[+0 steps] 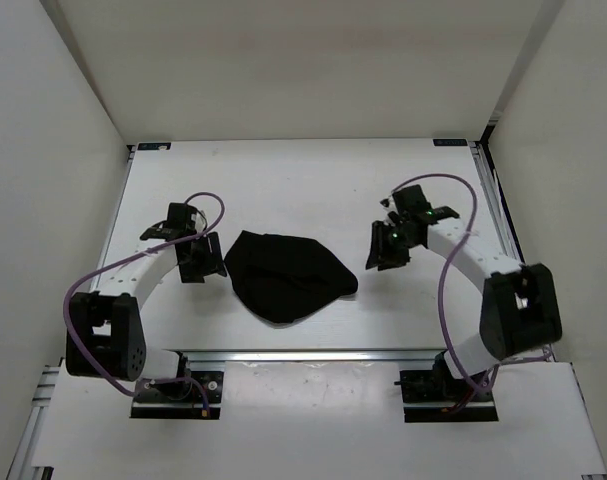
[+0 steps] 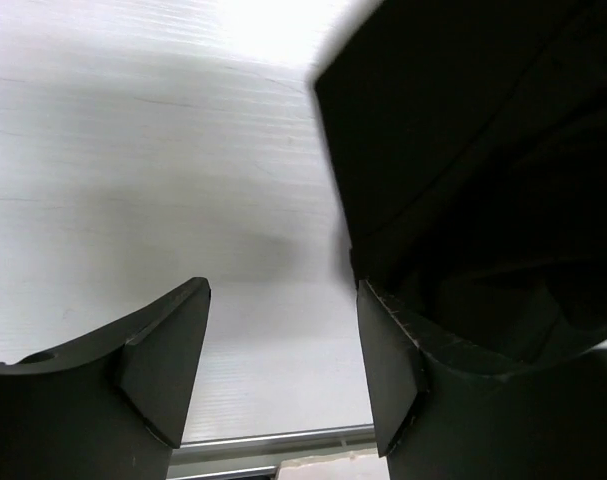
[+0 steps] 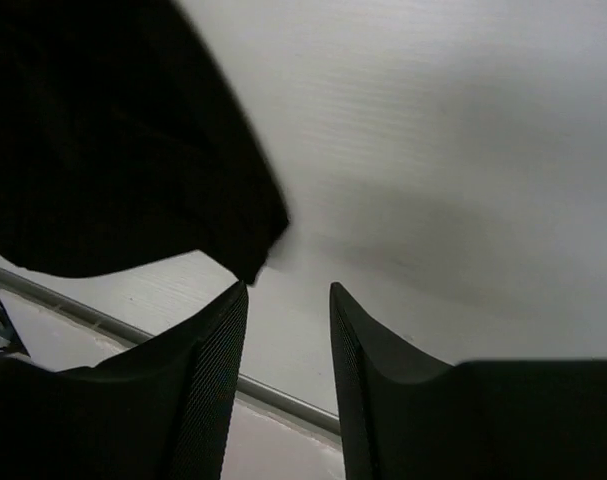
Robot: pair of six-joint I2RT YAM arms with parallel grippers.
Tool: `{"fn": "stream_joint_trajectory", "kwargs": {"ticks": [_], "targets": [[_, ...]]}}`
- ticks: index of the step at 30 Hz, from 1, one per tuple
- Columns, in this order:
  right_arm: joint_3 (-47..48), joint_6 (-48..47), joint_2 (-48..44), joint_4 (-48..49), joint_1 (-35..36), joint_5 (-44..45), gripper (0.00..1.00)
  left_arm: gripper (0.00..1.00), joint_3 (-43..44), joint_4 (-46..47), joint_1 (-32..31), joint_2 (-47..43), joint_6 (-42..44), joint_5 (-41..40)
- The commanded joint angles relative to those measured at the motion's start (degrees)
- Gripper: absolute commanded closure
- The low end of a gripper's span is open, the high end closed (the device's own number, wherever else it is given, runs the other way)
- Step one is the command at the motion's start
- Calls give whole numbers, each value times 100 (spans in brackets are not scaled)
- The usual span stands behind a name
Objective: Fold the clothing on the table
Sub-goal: Flatten the skirt out
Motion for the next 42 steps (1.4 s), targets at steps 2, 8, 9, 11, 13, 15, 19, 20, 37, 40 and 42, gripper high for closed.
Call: {"fn": "stream_joint_trajectory", "kwargs": {"ticks": [2,8,9,11,13,15,19,20,37,40,42], "targets": [[1135,-408,1153,87,763,-414,56,27,-140,274,99,-527,-248,285],[2552,-567,2516,175,1423,-608,56,28,-280,222,56,-642,-283,496],[2754,-628,2604,141,1510,-617,55,28,-289,204,38,-677,-309,505],[3070,-707,2903,36,1546,-608,54,29,-377,213,-23,-756,-345,479],[3414,-752,3227,-140,1625,-652,54,29,-509,283,-58,-809,-423,549],[3887,-839,3571,-525,1678,-810,54,29,-597,292,-6,-906,-424,619],[4389,-998,4081,-1185,1941,-522,56,29,-615,239,82,-932,-328,646],[4460,-1076,4117,-1256,2011,-425,56,29,-615,222,117,-898,-336,637],[4154,-1006,3801,-1863,2223,201,66,28,-659,380,117,-748,-239,743],[4162,-989,3853,-1794,2249,-44,75,28,-667,388,99,-730,-222,778],[4258,-972,3888,-1784,2276,-256,82,29,-676,397,108,-748,-230,795]]}}
